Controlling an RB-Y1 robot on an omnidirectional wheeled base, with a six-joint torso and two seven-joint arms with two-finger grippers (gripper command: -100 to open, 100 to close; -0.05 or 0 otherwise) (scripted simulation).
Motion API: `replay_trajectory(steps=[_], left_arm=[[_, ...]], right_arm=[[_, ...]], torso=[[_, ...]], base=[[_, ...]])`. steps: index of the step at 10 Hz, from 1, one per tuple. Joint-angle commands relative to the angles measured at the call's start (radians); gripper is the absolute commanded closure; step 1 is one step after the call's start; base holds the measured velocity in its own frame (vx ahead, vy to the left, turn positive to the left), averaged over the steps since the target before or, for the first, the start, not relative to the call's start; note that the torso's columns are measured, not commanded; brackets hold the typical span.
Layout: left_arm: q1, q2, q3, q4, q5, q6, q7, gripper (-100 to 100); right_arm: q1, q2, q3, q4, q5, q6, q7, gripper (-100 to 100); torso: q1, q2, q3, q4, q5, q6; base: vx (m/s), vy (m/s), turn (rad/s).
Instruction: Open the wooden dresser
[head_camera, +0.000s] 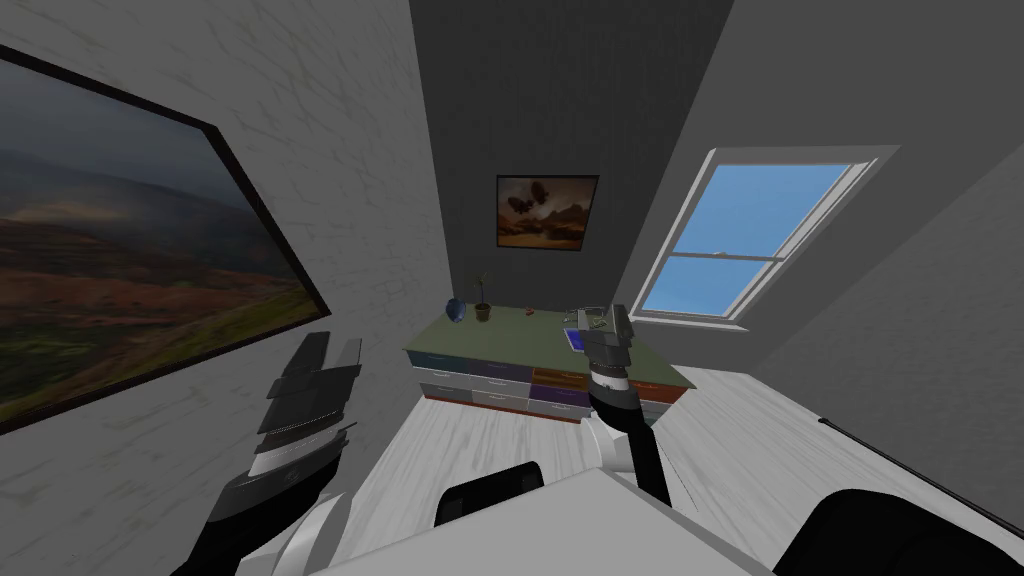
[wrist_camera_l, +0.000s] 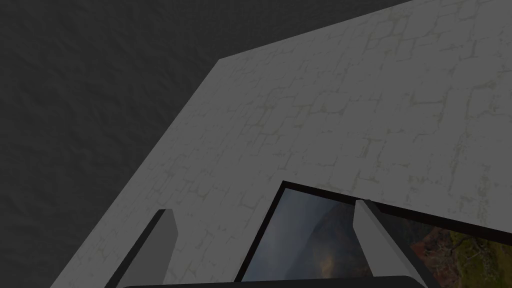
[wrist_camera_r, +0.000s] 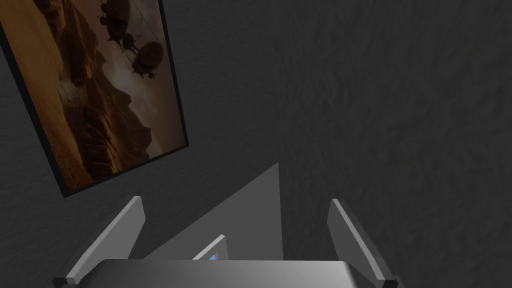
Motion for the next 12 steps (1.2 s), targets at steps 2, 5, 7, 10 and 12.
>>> replay_trajectory(steps=[2, 5, 7, 10, 12], left_arm=[[0.0, 0.0, 0.0, 0.0, 0.0, 0.0, 0.0, 0], [0.0, 0.0, 0.0, 0.0, 0.0, 0.0, 0.0, 0], [0.0, 0.0, 0.0, 0.0, 0.0, 0.0, 0.0, 0], [0.0, 0.0, 0.0, 0.0, 0.0, 0.0, 0.0, 0], [0.0, 0.0, 0.0, 0.0, 0.0, 0.0, 0.0, 0]], right_arm=[[0.0, 0.0, 0.0, 0.0, 0.0, 0.0, 0.0, 0], [0.0, 0.0, 0.0, 0.0, 0.0, 0.0, 0.0, 0], [0.0, 0.0, 0.0, 0.0, 0.0, 0.0, 0.0, 0], [-0.002, -0.03, 0.001, 0.016, 0.018, 0.016, 0.001, -100], [-0.006, -0.074, 0.004, 0.052, 0.059, 0.054, 0.002, -100]], torso=[[0.0, 0.104, -0.209, 0.105, 0.0, 0.0], [0.0, 0.322, -0.644, 0.322, 0.0, 0.0], [0.0, 0.47, -0.939, 0.47, 0.0, 0.0], [0.0, 0.691, -1.382, 0.691, 0.0, 0.0], [0.001, 0.732, -1.472, 0.733, 0.0, 0.0]], base=[[0.0, 0.0, 0.0], [0.0, 0.0, 0.0], [0.0, 0.0, 0.0], [0.007, 0.004, 0.013], [0.051, 0.027, 0.063]])
